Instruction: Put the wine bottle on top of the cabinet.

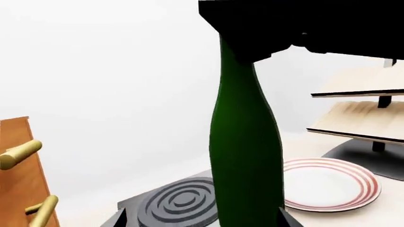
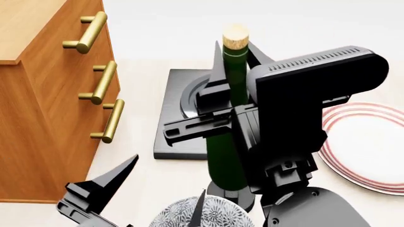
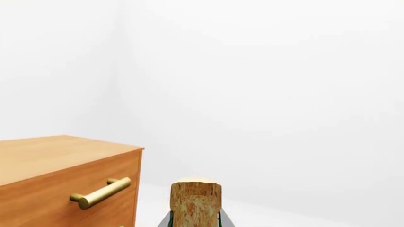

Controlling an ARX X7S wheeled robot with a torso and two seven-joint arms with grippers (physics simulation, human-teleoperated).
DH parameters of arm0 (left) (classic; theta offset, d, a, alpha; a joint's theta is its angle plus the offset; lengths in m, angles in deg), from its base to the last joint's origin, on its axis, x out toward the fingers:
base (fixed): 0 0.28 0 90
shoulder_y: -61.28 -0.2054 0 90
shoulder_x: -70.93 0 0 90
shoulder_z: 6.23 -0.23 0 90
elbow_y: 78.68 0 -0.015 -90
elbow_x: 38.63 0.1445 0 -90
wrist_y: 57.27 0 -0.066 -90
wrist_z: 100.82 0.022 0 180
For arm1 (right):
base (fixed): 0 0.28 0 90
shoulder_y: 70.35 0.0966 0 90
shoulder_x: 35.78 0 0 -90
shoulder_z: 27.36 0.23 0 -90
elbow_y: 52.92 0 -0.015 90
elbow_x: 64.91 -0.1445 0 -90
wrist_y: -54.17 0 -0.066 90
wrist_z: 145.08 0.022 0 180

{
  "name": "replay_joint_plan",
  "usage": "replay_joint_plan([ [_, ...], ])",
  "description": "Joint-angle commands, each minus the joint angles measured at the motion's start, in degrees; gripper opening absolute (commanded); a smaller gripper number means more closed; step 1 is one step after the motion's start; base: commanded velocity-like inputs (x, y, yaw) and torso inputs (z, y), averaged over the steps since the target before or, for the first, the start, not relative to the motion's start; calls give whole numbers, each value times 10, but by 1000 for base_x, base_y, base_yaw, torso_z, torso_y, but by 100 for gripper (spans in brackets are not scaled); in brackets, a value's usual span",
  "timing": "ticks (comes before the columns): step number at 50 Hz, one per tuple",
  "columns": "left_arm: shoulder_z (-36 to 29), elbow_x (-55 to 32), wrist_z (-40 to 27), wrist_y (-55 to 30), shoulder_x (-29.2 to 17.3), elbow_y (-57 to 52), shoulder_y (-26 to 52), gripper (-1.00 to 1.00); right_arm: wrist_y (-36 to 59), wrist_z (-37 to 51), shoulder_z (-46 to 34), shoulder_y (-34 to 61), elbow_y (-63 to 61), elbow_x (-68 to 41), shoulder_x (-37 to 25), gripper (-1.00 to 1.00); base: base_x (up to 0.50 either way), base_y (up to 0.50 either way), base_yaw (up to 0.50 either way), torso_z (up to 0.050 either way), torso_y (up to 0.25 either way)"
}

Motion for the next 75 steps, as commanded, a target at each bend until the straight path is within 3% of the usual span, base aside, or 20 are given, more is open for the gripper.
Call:
replay_joint_plan([
  [1, 0, -9, 31, 63, 38, 81, -2, 100, 1, -14, 12, 11, -3, 21, 10, -100, 0, 0, 0, 0, 0],
  [53, -10, -61, 54, 145, 115, 229, 89, 100, -4, -3, 1, 8, -9, 7, 7, -100, 0, 0, 0, 0, 1],
  [75, -11, -84, 60, 183, 121, 312, 128, 100, -1, 4, 1, 9, -15, -2, 1, -100, 0, 0, 0, 0, 0],
])
